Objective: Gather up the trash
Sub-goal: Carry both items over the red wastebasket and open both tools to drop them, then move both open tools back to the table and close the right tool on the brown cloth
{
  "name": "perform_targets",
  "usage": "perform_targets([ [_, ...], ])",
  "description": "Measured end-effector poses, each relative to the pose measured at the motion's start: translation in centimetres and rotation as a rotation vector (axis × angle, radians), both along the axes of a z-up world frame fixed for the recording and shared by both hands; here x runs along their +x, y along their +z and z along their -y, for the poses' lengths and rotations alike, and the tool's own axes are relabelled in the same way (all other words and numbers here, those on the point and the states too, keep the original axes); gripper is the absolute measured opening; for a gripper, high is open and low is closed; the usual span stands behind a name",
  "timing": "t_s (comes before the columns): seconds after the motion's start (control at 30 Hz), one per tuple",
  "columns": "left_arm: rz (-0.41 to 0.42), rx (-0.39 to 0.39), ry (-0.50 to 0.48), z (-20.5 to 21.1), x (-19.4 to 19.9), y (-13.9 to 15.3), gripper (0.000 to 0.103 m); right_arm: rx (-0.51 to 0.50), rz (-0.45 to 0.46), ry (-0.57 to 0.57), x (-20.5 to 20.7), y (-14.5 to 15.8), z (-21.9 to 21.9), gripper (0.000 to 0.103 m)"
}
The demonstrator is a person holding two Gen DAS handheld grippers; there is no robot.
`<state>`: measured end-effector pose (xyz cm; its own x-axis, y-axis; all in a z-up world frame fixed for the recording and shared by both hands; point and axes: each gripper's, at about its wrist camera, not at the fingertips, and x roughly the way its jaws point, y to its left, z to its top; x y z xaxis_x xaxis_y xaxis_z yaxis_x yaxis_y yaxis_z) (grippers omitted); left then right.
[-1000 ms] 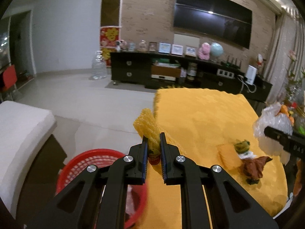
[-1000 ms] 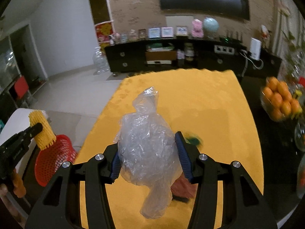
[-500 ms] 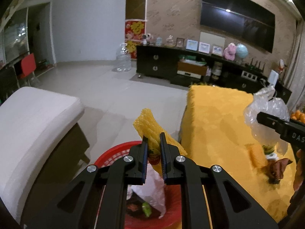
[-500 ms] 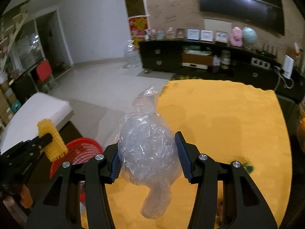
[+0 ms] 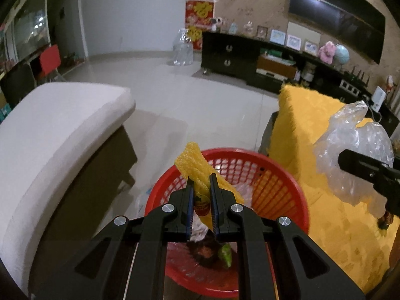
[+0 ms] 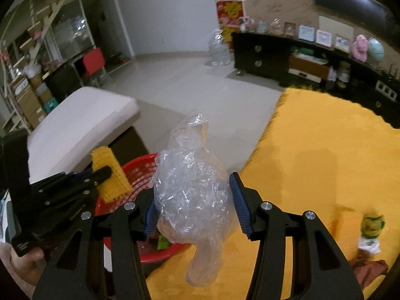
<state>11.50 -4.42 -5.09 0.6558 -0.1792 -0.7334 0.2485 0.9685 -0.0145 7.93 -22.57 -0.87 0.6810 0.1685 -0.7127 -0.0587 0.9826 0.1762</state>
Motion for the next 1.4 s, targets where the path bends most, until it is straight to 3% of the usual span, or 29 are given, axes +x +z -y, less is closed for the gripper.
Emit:
perform_targets([
  [0.13, -0.044, 0.014, 0.001, -0.4, 0.4, -0.8, 0.011, 0.019, -0.036, 0.034, 0.7, -1.1, -1.2, 0.051],
  [0.23, -0.060, 0.019, 0.007, -0.5, 0.3, -1.0, 0.013, 0.041, -0.057, 0.046, 1.1, -1.7, -1.7, 0.059],
  [0.3, -0.063, 0.014, 0.004, -0.4, 0.3, -1.0, 0.013, 0.060, -0.061, 0.044, 1.3, -1.9, -1.7, 0.069],
  [0.4, -0.067, 0.009, -0.002, -0.4, 0.3, -0.9, 0.018, 0.086, -0.057, 0.048, 1.1, -1.9, -1.8, 0.073],
  [0.57, -0.057, -0.012, -0.003, -0.4, 0.2, -0.6, 0.044, 0.095, -0.056, 0.031, 1.0, -1.9, -1.2, 0.074],
  [0.77, -0.022, -0.029, 0.000, -0.3, -0.1, 0.3, 0.060, 0.089, -0.024, 0.000, 0.2, -1.1, -0.3, 0.074],
  [1.07, 0.027, -0.060, 0.004, 0.6, -0.6, 1.7, 0.072, 0.029, 0.026, -0.092, -1.4, 0.1, 2.2, 0.075],
  [1.4, 0.049, -0.083, -0.061, 3.5, -1.6, 2.7, 0.075, -0.045, 0.045, -0.211, -4.9, 0.7, 6.1, 0.079],
])
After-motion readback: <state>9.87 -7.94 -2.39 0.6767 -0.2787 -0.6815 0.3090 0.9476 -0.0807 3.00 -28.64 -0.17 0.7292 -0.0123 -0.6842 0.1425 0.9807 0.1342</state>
